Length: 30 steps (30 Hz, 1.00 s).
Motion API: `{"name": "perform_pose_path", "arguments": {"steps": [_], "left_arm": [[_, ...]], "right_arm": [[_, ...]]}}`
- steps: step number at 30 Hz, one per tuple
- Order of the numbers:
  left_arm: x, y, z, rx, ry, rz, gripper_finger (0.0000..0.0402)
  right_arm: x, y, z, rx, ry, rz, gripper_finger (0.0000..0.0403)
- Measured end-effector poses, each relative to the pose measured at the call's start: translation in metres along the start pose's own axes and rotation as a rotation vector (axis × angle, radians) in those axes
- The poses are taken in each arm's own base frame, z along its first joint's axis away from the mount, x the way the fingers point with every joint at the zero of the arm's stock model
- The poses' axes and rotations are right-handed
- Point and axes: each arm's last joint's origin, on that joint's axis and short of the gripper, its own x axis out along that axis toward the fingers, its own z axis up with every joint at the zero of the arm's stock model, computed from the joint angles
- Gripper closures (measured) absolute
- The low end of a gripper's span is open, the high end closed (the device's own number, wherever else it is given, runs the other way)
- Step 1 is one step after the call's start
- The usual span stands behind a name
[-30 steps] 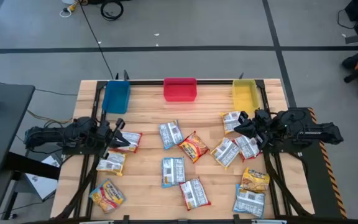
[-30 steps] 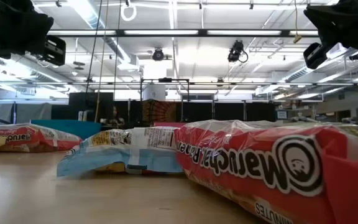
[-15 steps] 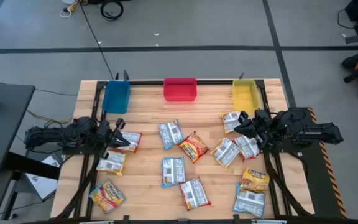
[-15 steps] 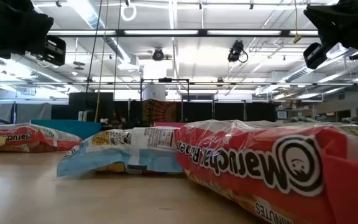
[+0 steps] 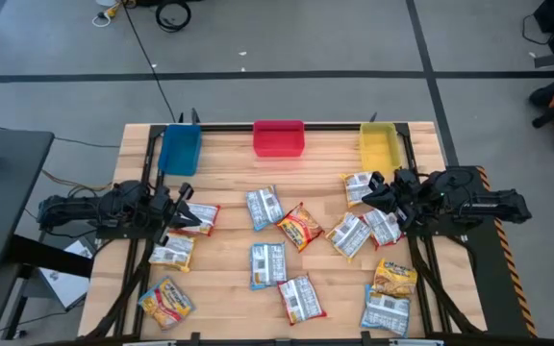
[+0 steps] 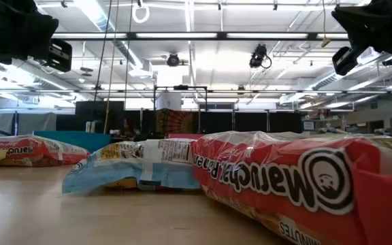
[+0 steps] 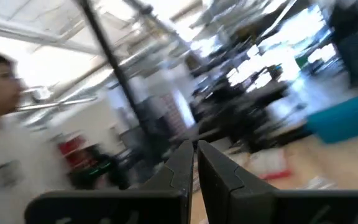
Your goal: Sort Maruchan noodles
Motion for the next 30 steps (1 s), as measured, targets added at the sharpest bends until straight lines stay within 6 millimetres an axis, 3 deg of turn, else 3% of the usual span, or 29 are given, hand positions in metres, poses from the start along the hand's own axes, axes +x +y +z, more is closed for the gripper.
{"name": "perform_pose_path", "arguments": {"steps": [5,12,19,23,30], "left_arm": [[0.0,0.0,0.0,0.0,0.0,0.0,0.037],[0.0,0.0,0.0,0.0,0.0,0.0,0.037],[0.0,0.0,0.0,0.0,0.0,0.0,0.037],[0.0,0.0,0.0,0.0,-0.001,0.0,0.037],[0.0,0.0,0.0,0.0,0.0,0.0,0.037]], "right_arm": [[-0.001,-0.008,-0.003,-0.334,0.011,-0.166,0.0373],[-0.004,-0.018,-0.009,-0.466,0.078,-0.374,0.0373],[-0.004,-0.019,-0.008,-0.507,0.082,-0.376,0.0373],[-0.003,-0.016,-0.008,-0.561,0.091,-0.288,0.0373],[-0.004,-0.017,-0.017,-0.592,0.204,-0.223,0.0373]]}}
